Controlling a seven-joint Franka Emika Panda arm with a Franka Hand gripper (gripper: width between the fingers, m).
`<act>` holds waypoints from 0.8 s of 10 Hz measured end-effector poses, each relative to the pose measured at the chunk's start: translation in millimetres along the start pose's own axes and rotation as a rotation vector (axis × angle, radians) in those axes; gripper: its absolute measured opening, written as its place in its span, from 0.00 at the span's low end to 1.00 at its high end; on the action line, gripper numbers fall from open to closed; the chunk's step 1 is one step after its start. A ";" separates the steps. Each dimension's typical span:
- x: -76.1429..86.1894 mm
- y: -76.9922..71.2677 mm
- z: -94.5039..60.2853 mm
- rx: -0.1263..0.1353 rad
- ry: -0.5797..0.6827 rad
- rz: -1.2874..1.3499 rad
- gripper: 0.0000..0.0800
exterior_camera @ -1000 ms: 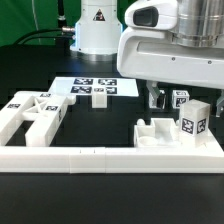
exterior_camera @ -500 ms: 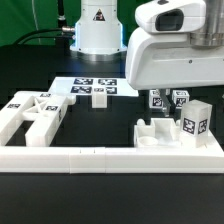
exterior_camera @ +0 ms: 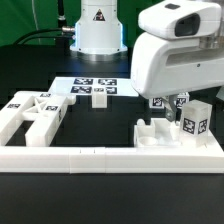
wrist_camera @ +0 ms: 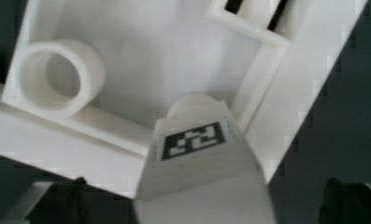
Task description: Assemble chair
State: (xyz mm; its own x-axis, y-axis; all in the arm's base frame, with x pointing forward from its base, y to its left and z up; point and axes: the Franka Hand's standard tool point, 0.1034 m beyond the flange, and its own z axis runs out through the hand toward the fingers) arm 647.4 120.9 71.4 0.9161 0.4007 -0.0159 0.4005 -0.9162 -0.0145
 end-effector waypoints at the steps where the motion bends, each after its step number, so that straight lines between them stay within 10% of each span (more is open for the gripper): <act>1: 0.5 1.5 0.6 -0.016 0.000 -0.078 0.81; 2: 0.9 2.5 2.0 -0.017 0.004 -0.081 0.81; 5: 0.7 2.7 2.5 -0.016 0.004 -0.045 0.36; 8: 0.8 2.6 2.6 -0.015 0.005 0.048 0.36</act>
Offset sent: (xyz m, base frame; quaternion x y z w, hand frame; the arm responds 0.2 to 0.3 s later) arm 0.0000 0.0000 0.0000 0.0000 0.0000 0.0000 1.0000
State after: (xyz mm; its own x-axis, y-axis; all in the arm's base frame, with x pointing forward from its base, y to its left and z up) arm 649.1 118.9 68.8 0.9342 0.3565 -0.0116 0.3566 -0.9343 0.0012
